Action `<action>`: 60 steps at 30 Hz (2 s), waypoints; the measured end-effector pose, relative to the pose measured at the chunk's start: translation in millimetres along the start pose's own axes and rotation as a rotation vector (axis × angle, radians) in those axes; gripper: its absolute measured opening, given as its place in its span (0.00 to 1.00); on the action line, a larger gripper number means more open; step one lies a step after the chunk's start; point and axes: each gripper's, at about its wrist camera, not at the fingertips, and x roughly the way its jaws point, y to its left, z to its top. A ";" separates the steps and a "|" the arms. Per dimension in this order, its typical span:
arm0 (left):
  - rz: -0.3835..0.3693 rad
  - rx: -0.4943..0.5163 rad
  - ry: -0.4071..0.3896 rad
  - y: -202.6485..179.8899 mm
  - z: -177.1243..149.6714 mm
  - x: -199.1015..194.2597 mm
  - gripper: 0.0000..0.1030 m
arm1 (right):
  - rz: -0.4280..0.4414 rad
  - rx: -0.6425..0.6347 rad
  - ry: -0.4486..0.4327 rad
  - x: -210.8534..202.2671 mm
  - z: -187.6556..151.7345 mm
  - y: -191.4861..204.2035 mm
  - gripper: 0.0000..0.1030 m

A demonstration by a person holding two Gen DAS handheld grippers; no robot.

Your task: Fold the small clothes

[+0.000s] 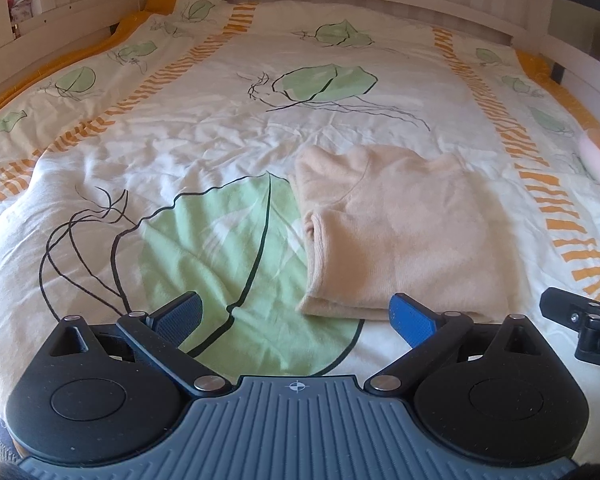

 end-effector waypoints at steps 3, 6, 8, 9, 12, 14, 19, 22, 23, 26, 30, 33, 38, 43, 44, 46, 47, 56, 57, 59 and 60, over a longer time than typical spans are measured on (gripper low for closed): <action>-0.003 0.002 0.008 -1.0 -0.5 -1.5 0.98 | 0.002 0.007 0.016 1.3 -1.8 -1.1 0.99; -0.005 0.017 0.017 -3.9 -2.5 -2.6 0.98 | 0.008 0.016 0.031 2.1 -4.5 -2.0 0.99; -0.011 0.022 0.026 -6.0 -3.9 -2.6 0.98 | 0.007 0.023 0.039 2.5 -6.0 -3.0 0.99; -0.016 0.024 0.032 -6.6 -4.4 -2.2 0.98 | 0.007 0.026 0.040 2.4 -6.4 -3.5 0.99; -0.020 0.024 0.046 -8.0 -5.8 -0.2 0.98 | 0.007 0.034 0.045 2.5 -7.5 -4.9 0.99; -0.017 0.026 0.053 -9.0 -6.2 1.5 0.98 | 0.008 0.036 0.050 3.2 -7.9 -5.4 0.99; -0.011 0.025 0.064 -9.2 -6.5 4.3 0.98 | 0.019 0.045 0.062 6.4 -8.2 -5.7 0.99; 0.004 0.004 0.049 -3.3 -2.8 3.8 0.98 | 0.045 0.047 0.061 10.9 -3.5 -4.1 0.99; 0.017 -0.003 0.040 -0.4 -1.1 3.6 0.98 | 0.060 0.050 0.056 13.6 0.0 -2.7 0.99; 0.056 -0.019 0.024 11.4 4.1 4.7 0.98 | 0.108 0.058 0.022 24.0 12.3 4.7 0.99; 0.102 -0.060 0.025 33.4 11.2 9.9 0.98 | 0.141 0.005 0.000 51.3 32.4 30.4 0.99; 0.139 -0.100 0.016 51.2 16.1 12.3 0.98 | 0.143 -0.064 -0.008 72.5 42.9 56.0 0.99; 0.170 -0.150 0.023 73.5 19.8 18.4 0.98 | 0.151 -0.155 -0.033 97.4 52.9 96.2 0.99; 0.162 -0.157 0.034 81.1 21.3 24.4 0.98 | 0.125 -0.261 0.073 132.9 35.9 127.6 0.99; 0.161 -0.158 0.033 81.2 21.4 24.4 0.98 | 0.100 -0.297 0.067 135.1 27.6 132.7 0.99; 0.153 -0.165 0.033 82.4 22.8 25.5 0.98 | 0.061 -0.382 0.010 129.3 15.0 142.4 0.99; 0.150 -0.167 0.034 82.5 23.5 26.1 0.98 | 0.062 -0.403 0.003 125.8 11.2 144.5 0.99; 0.107 -0.170 0.056 72.9 29.2 31.6 0.98 | 0.130 -0.300 -0.001 88.6 22.7 108.6 0.99; 0.102 -0.167 0.058 71.1 29.5 32.8 0.98 | 0.135 -0.285 0.003 84.0 23.4 101.7 0.99; 0.097 -0.154 0.060 64.4 29.4 32.8 0.98 | 0.144 -0.250 0.009 73.9 25.3 86.5 0.99; 0.093 -0.145 0.059 60.6 29.5 32.5 0.98 | 0.147 -0.228 0.013 68.9 26.3 77.7 0.99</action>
